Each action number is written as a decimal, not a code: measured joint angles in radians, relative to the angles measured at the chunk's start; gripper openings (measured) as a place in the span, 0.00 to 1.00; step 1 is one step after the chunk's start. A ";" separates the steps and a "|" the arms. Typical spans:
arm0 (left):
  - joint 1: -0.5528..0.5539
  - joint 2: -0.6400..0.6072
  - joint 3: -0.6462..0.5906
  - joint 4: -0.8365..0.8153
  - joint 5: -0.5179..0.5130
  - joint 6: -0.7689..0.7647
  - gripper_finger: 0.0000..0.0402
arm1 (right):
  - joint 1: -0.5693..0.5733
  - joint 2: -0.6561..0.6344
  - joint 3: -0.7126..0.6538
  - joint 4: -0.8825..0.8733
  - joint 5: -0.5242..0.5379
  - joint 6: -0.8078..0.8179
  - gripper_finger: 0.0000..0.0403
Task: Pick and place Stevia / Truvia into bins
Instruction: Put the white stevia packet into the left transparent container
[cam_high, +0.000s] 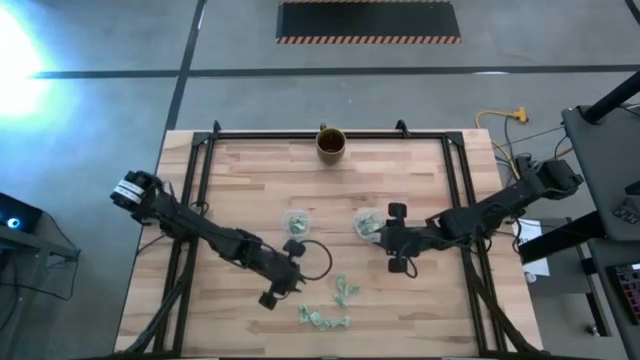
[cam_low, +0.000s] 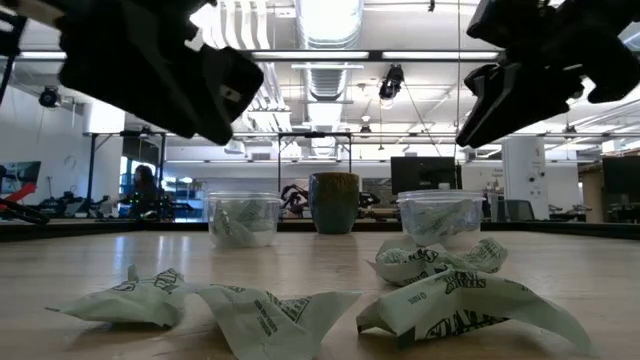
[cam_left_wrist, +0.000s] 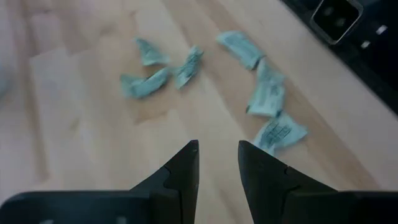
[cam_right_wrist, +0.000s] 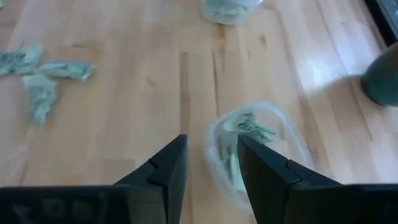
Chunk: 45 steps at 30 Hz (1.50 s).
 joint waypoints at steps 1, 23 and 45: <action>-0.007 0.013 0.005 0.021 0.003 -0.006 0.24 | 0.006 0.000 -0.001 -0.003 -0.001 -0.001 0.32; -0.069 0.299 0.033 0.262 0.168 -0.112 0.24 | 0.013 -0.016 0.003 -0.014 0.006 -0.005 0.24; -0.069 0.300 0.034 0.218 0.054 -0.101 0.24 | 0.013 -0.016 0.003 -0.014 0.006 -0.007 0.22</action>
